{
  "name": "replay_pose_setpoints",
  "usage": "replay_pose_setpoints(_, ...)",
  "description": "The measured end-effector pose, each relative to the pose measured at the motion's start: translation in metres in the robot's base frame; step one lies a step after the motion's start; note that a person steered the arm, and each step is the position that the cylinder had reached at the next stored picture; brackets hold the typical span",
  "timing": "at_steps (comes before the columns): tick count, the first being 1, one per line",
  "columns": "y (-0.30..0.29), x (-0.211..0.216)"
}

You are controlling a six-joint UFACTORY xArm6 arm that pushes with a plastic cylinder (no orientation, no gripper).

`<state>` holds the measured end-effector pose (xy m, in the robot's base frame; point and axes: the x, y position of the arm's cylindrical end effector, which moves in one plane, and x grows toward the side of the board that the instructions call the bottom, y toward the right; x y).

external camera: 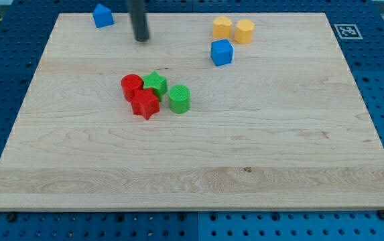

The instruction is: Move the yellow heart and yellow hexagon slightly right

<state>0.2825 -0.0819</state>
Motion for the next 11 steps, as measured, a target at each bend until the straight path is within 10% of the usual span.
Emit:
replay_pose_setpoints(6, 0.097, 0.038)
replay_pose_setpoints(11, 0.156, -0.041)
